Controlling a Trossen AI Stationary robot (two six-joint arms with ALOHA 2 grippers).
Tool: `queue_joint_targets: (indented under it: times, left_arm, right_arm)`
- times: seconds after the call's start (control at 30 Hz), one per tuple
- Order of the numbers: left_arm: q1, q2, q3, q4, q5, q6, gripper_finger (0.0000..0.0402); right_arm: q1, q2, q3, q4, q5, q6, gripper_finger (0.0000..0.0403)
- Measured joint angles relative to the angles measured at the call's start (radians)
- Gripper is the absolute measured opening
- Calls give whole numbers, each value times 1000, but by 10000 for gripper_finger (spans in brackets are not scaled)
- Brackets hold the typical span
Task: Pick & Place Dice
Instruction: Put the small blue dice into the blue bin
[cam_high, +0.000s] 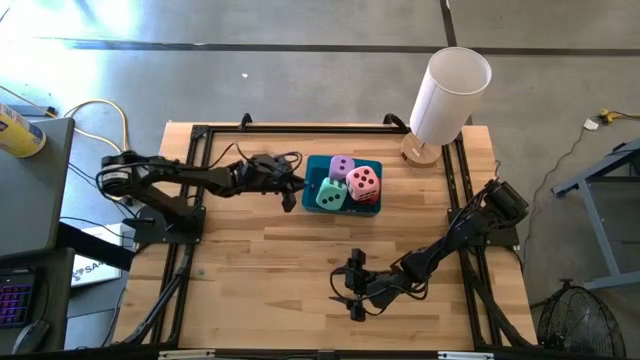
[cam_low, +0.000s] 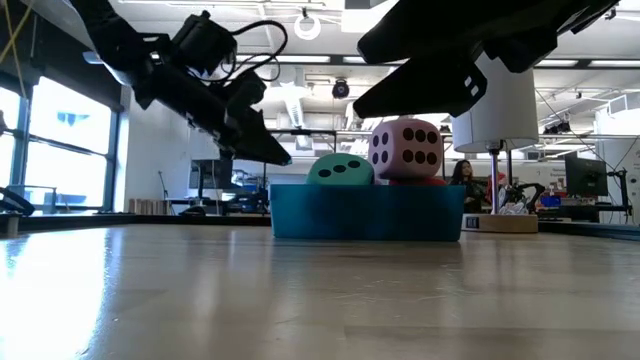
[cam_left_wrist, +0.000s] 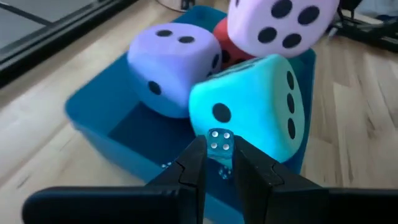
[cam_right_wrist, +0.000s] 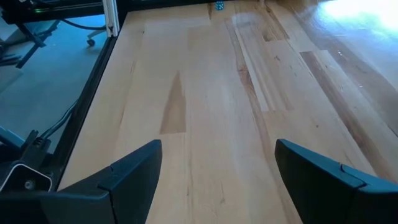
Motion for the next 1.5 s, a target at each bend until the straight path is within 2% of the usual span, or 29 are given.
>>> queue_joint_targets:
  times: [0.17, 0.83, 1.03, 1.5]
  left_arm:
    - [-6, 48, 0, 63, -23, 27, 55]
    - [-3, 48, 0, 91, -27, 12, 56]
    - [-3, 54, 0, 90, -85, 26, 56]
    - [-3, 127, 1, 162, -85, 27, 56]
  right_arm:
    - [-5, 0, 0, 0, -3, -16, 305]
    - [-5, 0, 0, 9, -4, -22, 305]
    - [-5, 0, 0, 8, -4, -23, 305]
    - [-5, 0, 0, 9, -4, -23, 305]
